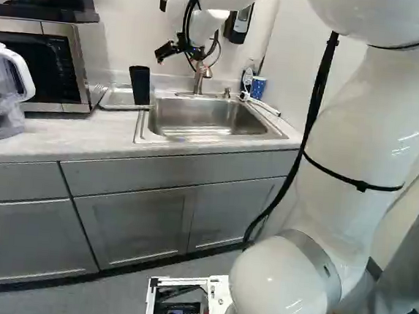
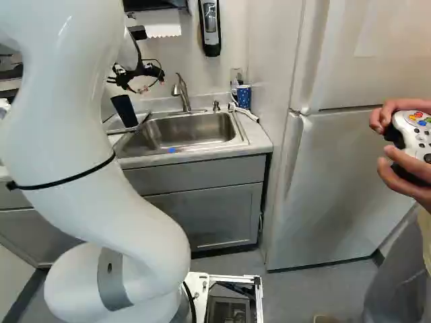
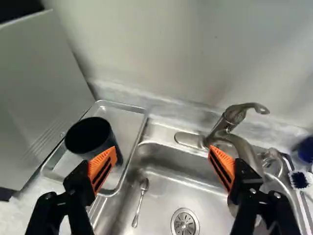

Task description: Rinse the cup and place it in the tray

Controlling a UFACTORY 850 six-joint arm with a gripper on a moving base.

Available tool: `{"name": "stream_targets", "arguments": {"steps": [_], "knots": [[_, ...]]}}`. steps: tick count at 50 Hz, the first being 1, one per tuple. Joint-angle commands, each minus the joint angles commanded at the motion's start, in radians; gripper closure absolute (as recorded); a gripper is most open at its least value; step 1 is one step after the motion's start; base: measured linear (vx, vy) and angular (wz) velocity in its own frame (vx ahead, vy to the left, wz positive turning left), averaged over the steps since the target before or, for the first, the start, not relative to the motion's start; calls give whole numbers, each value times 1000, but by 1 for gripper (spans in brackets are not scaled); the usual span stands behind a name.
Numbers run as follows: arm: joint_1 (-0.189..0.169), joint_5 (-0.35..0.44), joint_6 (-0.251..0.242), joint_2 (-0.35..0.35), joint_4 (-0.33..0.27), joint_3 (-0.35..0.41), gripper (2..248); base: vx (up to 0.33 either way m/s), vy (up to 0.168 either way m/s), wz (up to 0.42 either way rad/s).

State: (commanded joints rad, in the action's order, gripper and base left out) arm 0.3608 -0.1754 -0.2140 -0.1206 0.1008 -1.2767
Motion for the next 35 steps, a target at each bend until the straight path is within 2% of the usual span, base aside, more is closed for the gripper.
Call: {"name": "stream_targets", "arguments": {"steps": [18, 35], "knots": [[-4, -177, 0, 98, 6, 102, 3, 0, 0, 0], [-39, -347, 0, 176, 16, 181, 3, 0, 0, 0]]}}
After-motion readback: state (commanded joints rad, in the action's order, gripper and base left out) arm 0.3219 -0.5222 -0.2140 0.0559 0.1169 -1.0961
